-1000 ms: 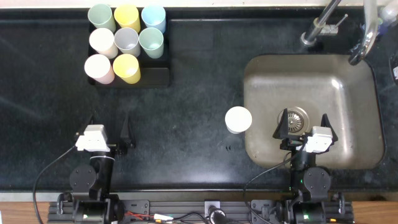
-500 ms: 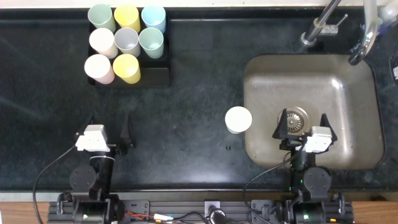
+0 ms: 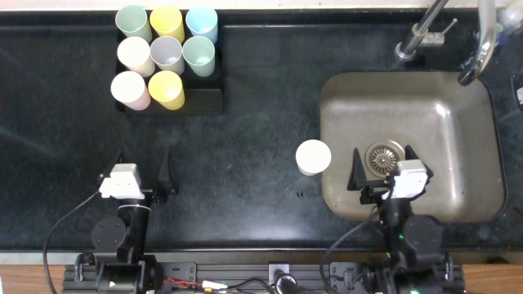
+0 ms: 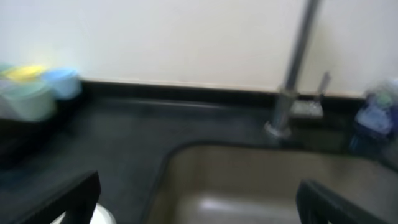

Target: Store Cups

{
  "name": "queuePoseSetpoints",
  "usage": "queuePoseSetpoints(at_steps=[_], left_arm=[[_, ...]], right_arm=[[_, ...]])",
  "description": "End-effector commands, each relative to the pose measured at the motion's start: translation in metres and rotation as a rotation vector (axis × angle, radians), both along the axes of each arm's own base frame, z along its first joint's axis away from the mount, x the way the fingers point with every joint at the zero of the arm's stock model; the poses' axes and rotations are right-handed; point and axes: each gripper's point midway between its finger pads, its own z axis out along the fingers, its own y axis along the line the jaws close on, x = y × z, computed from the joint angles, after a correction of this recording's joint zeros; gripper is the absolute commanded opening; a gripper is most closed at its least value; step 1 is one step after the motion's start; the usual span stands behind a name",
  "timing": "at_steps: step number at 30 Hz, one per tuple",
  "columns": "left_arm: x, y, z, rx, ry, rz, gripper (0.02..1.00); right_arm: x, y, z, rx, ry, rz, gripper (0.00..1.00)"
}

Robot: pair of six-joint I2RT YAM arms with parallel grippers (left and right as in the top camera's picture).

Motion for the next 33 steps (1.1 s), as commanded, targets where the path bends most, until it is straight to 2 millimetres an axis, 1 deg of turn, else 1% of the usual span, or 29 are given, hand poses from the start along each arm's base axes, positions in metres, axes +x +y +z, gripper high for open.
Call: queuePoseSetpoints(at_steps=[1,3,5,7,8,9,11,14,17,19,22,24,27,33], left_arm=[[-0.001,-0.001,0.001,0.021,-0.007,-0.007,1.000],[-0.001,-0.001,0.001,0.021,-0.007,-0.007,1.000],[-0.001,-0.001,0.001,0.021,-0.007,-0.006,1.000],[-0.001,-0.001,0.001,0.021,-0.007,-0.006,1.000],[-0.001,-0.001,0.001,0.021,-0.007,-0.006,1.000],[-0.001,-0.001,0.001,0.021,-0.007,-0.007,1.000],[-0.001,-0.001,0.001,0.021,-0.006,-0.007,0.998],[-0.001,-0.001,0.001,0.021,-0.007,-0.007,1.000],[-0.001,-0.001,0.001,0.021,-0.007,-0.007,1.000],[-0.001,-0.001,0.001,0.021,-0.007,-0.007,1.000],[-0.001,-0.001,0.001,0.021,-0.007,-0.006,1.000],[-0.001,-0.001,0.001,0.021,-0.007,-0.006,1.000],[-0.001,-0.001,0.001,0.021,-0.007,-0.007,1.000],[-0.001,-0.001,0.001,0.021,-0.007,-0.006,1.000]], right_arm=[[-0.008,0.009,0.093,0.005,-0.044,0.040,0.998],[-0.006,0.005,0.113,-0.013,0.014,0.004,0.998],[-0.004,-0.002,0.125,-0.047,0.100,-0.046,0.996],[-0.005,-0.012,0.125,-0.101,0.207,-0.101,0.998],[-0.006,-0.015,0.119,-0.134,0.274,-0.124,0.996],[-0.007,-0.016,0.111,-0.168,0.348,-0.128,0.998],[-0.008,-0.007,0.082,-0.235,0.518,-0.080,0.996],[-0.010,0.010,0.034,-0.310,0.754,0.007,0.998],[-0.008,0.033,-0.003,-0.325,0.935,0.122,0.998],[-0.003,0.043,-0.023,-0.360,1.023,0.184,0.998],[0.007,0.052,-0.044,-0.388,1.099,0.231,0.998],[0.008,0.061,-0.055,-0.408,1.133,0.294,0.998],[-0.002,0.074,-0.065,-0.428,1.192,0.368,0.998],[-0.026,0.100,-0.076,-0.512,1.253,0.480,0.996]])
